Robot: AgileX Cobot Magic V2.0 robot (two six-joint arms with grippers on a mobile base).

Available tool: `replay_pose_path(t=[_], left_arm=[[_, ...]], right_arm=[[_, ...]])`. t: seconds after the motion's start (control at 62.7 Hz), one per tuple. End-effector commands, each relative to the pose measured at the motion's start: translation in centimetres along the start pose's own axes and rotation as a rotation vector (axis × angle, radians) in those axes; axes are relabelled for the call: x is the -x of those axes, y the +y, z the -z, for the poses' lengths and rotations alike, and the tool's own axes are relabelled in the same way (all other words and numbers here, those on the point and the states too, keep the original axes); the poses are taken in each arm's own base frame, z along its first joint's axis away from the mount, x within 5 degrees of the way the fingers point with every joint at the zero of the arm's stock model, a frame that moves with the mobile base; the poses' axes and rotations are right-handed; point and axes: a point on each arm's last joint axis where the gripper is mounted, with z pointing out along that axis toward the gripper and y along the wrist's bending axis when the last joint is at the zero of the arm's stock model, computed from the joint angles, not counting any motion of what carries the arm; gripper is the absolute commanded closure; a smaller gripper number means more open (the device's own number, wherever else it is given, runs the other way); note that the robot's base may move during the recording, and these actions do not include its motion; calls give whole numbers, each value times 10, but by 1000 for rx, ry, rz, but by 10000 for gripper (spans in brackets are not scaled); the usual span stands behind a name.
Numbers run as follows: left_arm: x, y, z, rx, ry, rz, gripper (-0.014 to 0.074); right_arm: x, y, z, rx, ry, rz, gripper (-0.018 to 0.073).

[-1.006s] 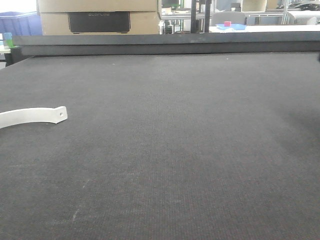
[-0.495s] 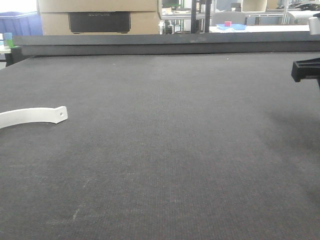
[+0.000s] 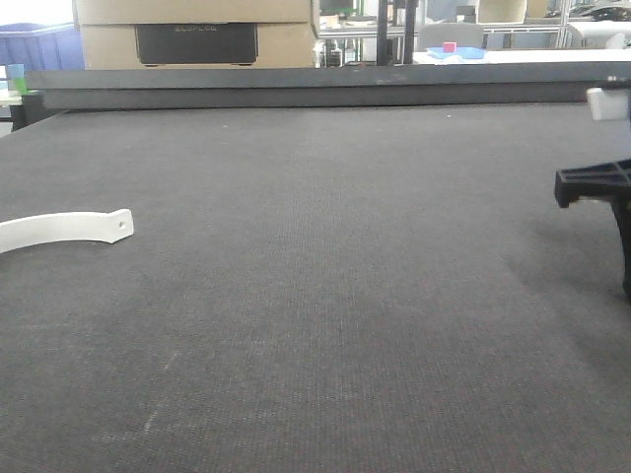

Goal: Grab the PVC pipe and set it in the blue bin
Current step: 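Close both grippers on the white bracket's arc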

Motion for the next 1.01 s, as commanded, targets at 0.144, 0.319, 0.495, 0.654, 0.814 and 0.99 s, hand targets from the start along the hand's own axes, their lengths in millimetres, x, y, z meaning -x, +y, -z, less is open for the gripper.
replay_pose_path(t=[0.144, 0.319, 0.495, 0.654, 0.814, 0.99], left_arm=[[2, -1, 1, -8, -14, 6, 707], [1, -1, 1, -9, -2, 7, 707], [4, -1, -1, 10, 135, -6, 707], [21, 5, -24, 87, 236, -55, 707], [35, 13, -56, 151, 304, -99, 707], [41, 15, -81, 157, 331, -102, 707]], right_arm=[[2, -1, -4, -6, 15, -13, 476], [2, -1, 2, -17, 34, -11, 727], [4, 5, 36, 24, -53, 92, 727], [-1, 13, 80, 87, -197, 220, 727], [-3, 14, 100, 133, -290, 233, 727], [-4, 14, 101, 134, -293, 232, 727]])
